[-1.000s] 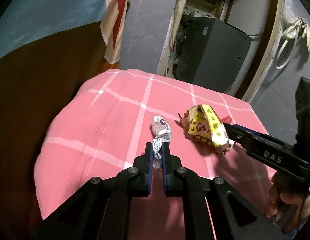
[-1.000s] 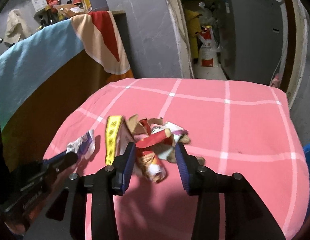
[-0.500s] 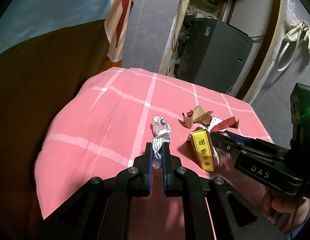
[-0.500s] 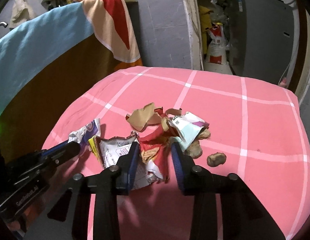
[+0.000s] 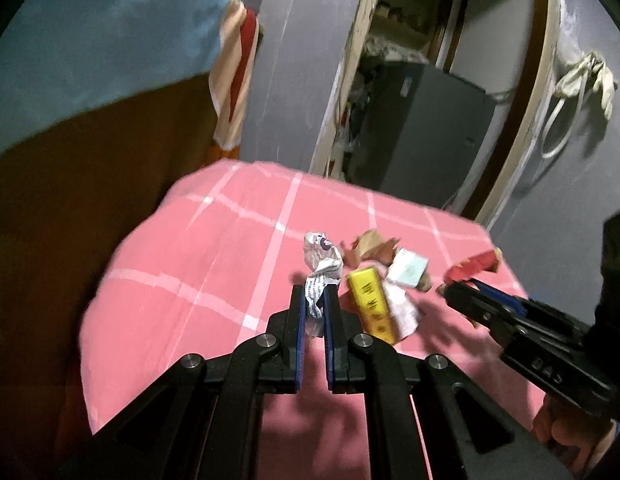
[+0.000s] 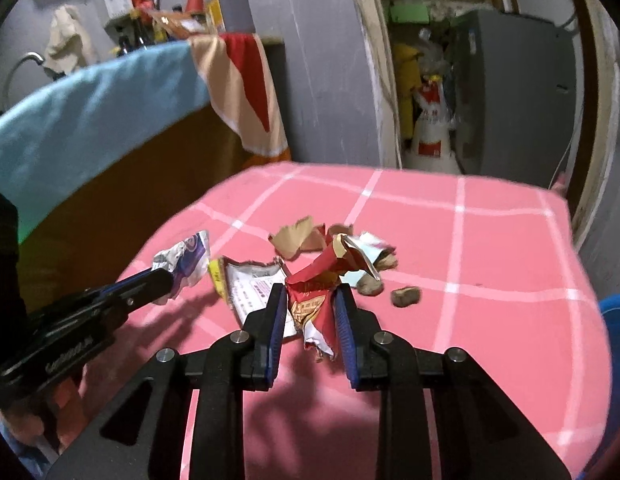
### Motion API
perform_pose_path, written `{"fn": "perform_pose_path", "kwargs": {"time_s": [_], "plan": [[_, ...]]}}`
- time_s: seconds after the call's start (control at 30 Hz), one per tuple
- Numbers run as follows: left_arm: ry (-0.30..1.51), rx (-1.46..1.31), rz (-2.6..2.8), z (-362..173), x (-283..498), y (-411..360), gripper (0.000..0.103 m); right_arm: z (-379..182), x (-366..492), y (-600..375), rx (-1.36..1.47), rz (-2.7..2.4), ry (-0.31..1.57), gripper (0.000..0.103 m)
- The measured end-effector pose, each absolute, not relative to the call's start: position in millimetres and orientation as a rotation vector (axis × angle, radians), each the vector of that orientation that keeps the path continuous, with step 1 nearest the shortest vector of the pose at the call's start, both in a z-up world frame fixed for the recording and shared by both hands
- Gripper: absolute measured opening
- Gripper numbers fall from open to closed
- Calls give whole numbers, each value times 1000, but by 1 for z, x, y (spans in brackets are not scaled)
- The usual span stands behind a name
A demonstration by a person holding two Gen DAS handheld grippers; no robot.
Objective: Collect trash
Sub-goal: 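Grasp the red wrapper with the right gripper while the left holds the foil, then carry the foil and red wrappers over the blue basin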
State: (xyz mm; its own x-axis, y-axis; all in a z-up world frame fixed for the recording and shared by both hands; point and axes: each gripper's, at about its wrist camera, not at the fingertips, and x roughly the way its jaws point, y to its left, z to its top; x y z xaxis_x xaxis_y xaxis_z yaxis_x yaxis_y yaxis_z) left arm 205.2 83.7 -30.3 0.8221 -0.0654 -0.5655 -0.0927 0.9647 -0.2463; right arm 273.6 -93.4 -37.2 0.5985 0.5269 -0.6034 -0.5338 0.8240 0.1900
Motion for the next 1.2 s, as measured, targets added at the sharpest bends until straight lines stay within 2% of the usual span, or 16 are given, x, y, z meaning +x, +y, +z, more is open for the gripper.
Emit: {"fn": "perform_pose_path", "kwargs": {"time_s": [0.4,0.63,0.9,1.2], "plan": [[343,-230,-96,40,179,23,6,48,212,-164,26,528,341,23],[224,-189,-219,73,177,-33,6,81,187,-215,34,425,211,23],[174,-167,-384,86,183,-104,6,94,166,-276,34,274,142,23],[227,-151,-519,79,208,-174,6,78,164,-340,66,127,194,24]]}}
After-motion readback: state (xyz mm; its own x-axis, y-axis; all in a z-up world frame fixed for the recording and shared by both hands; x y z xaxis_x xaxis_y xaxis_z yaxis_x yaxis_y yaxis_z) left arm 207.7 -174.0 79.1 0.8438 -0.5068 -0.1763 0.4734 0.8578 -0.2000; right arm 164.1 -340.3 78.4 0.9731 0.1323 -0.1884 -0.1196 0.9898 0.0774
